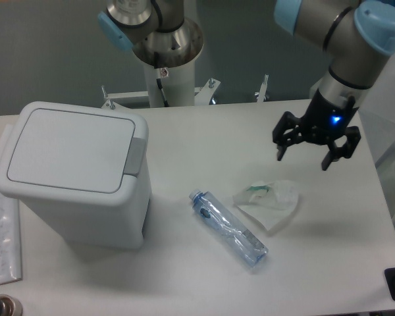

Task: Open the trash can
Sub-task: 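Lower the gripper over the grey button on the trash can lid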

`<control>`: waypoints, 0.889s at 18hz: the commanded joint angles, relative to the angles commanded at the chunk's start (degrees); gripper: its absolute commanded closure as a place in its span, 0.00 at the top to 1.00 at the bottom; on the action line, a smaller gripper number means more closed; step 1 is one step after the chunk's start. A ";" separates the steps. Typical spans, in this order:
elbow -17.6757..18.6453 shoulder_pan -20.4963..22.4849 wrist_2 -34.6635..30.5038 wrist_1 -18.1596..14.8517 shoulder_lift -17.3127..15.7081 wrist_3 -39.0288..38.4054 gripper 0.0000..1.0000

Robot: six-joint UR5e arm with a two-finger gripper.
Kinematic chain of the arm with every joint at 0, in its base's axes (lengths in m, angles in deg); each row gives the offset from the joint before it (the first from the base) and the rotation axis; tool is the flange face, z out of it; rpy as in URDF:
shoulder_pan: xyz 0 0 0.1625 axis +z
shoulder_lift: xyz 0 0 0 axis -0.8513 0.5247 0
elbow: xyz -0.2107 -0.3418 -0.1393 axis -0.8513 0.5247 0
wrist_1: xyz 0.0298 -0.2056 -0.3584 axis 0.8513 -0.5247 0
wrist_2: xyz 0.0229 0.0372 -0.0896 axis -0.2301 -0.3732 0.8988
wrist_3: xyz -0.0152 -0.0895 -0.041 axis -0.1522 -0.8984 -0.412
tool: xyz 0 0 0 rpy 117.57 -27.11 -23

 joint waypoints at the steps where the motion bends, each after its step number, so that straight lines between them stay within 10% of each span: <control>1: 0.27 -0.62 2.72 0.17 -0.70 -1.49 1.00; 16: 2.11 -6.94 8.19 2.37 -5.19 -16.27 1.00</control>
